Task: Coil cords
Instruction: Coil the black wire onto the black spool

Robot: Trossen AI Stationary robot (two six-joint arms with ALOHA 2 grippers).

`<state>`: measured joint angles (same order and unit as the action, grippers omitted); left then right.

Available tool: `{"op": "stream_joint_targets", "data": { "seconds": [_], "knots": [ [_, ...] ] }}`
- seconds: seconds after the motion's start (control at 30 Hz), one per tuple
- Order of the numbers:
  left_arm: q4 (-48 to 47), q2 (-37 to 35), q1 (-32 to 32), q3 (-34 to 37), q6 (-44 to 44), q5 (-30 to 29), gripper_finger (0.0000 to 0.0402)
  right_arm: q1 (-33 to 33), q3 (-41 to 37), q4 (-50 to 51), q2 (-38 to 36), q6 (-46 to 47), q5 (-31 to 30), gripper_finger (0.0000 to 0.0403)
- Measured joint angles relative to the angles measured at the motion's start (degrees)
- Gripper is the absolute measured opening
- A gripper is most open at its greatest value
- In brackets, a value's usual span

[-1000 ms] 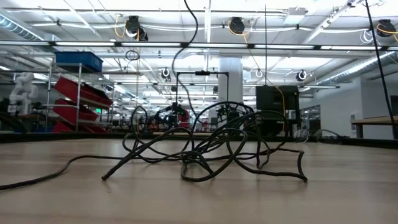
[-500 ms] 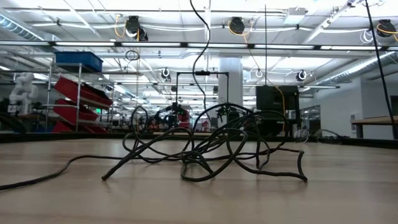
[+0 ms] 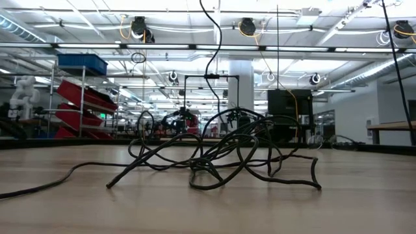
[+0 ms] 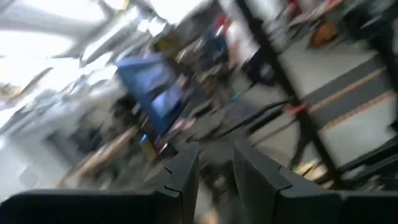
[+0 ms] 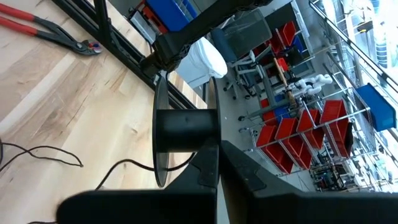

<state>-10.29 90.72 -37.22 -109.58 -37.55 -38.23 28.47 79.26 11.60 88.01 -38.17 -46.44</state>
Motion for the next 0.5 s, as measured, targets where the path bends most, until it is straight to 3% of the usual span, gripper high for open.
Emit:
{"op": "stream_joint_targets", "data": {
  "seconds": [0.1,0.2,0.37,0.5],
  "knots": [
    [-12.38,-0.11,0.1,-6.48,5.37,-6.67,0.0105,0.0,0.0,0.0,0.0,0.0,-0.02,0.0],
    [-24.21,-0.17,0.09,-9.14,13.74,-8.17,0.0105,0.0,0.0,0.0,0.0,0.01,-0.01,0.0],
    [-41.53,0.73,-0.77,-8.06,28.77,-8.59,0.0105,0.02,0.0,0.0,0.0,0.9,0.01,0.0],
    [-44.28,2.46,-2.42,-2.93,32.83,-19.89,0.0105,0.02,0.0,0.04,0.0,1.51,0.01,0.0]
  ]
}}
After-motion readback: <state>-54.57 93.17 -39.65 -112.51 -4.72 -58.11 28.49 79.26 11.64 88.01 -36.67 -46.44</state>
